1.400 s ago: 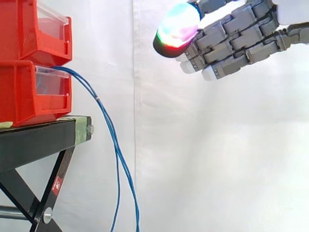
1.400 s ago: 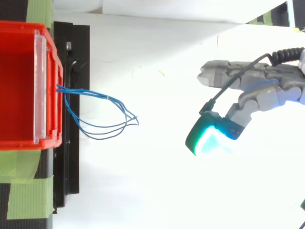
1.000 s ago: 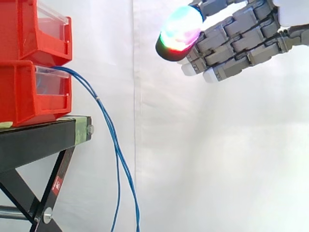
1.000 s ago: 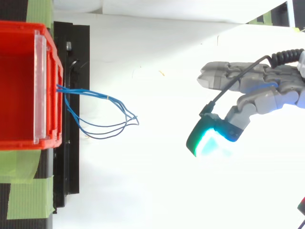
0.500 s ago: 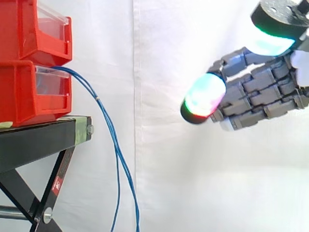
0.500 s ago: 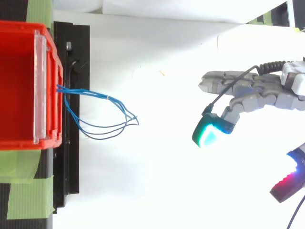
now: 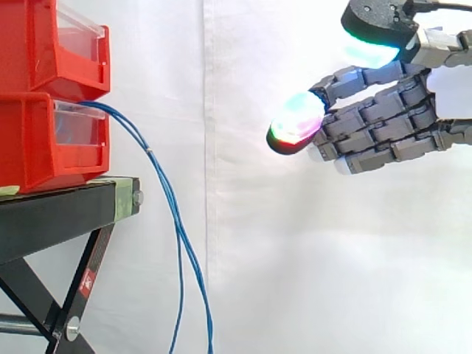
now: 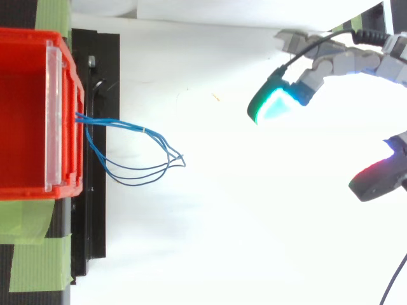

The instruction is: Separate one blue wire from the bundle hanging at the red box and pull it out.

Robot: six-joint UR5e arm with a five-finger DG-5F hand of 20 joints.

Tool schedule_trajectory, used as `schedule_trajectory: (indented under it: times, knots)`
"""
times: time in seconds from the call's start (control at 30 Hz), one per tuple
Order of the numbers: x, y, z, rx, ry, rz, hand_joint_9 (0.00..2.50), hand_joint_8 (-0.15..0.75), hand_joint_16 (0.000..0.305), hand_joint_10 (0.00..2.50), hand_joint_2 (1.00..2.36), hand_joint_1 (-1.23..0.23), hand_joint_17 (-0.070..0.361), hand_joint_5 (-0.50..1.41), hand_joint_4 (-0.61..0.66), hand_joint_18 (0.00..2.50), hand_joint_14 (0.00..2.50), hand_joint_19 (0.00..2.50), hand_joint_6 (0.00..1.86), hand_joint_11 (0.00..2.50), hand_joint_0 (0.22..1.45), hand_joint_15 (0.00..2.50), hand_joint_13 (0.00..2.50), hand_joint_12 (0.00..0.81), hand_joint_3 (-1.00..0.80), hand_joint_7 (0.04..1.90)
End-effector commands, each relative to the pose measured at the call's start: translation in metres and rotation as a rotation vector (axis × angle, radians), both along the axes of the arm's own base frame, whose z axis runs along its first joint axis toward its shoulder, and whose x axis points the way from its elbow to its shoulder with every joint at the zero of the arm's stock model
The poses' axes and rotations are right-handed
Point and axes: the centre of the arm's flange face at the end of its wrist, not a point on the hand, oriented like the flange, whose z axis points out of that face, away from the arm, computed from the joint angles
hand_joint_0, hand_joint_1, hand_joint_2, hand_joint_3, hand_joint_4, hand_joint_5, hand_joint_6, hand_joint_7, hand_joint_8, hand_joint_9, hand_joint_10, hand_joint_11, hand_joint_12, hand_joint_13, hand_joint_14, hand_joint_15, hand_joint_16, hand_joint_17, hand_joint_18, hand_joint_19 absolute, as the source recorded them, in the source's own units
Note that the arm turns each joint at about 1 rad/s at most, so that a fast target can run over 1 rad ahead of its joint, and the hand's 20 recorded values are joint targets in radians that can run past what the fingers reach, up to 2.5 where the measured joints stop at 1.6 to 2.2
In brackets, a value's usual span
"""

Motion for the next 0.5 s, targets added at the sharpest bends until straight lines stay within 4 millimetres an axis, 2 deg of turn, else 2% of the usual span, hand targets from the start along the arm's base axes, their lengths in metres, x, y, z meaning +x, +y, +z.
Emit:
schedule_trajectory:
  times: [0.0,0.03,0.1,0.13,0.23,0.47]
  knots:
    - [0.003,-0.001,-0.009,0.001,0.006,-0.027,0.0,0.256,0.065,0.0,1.0,-0.56,0.147,-0.27,0.2,0.0,0.0,0.02,0.5,0.0,0.49,0.04,0.0,0.342,-0.5,0.82]
    - [0.005,-0.001,-0.013,0.001,0.014,-0.027,0.0,0.257,0.065,0.0,1.0,-0.56,0.147,-0.27,0.2,0.0,0.0,0.02,0.5,0.0,0.49,0.04,0.0,0.342,-0.5,0.82]
    - [0.012,-0.004,-0.036,0.013,0.039,-0.034,0.0,0.258,0.065,0.0,1.0,-0.56,0.147,-0.27,0.2,0.0,0.0,0.02,0.5,0.0,0.49,0.04,0.0,0.343,-0.5,0.82]
    - [0.012,-0.004,-0.036,0.013,0.039,-0.034,0.0,0.258,0.066,0.0,1.0,-0.56,0.148,-0.27,0.2,0.0,0.0,0.03,0.5,0.0,0.49,0.03,0.0,0.342,-0.5,0.82]
    - [0.023,-0.002,-0.058,0.074,0.023,-0.039,0.0,0.258,0.065,0.0,1.0,-0.56,0.147,-0.27,0.2,0.0,0.0,0.02,0.5,0.0,0.49,0.04,0.0,0.342,-0.5,0.82]
    - [0.041,0.002,-0.089,0.132,-0.028,-0.038,0.0,0.259,0.065,0.0,1.0,-0.56,0.147,-0.27,0.2,0.0,0.0,0.03,0.5,0.0,0.49,0.04,0.0,0.345,-0.5,0.82]
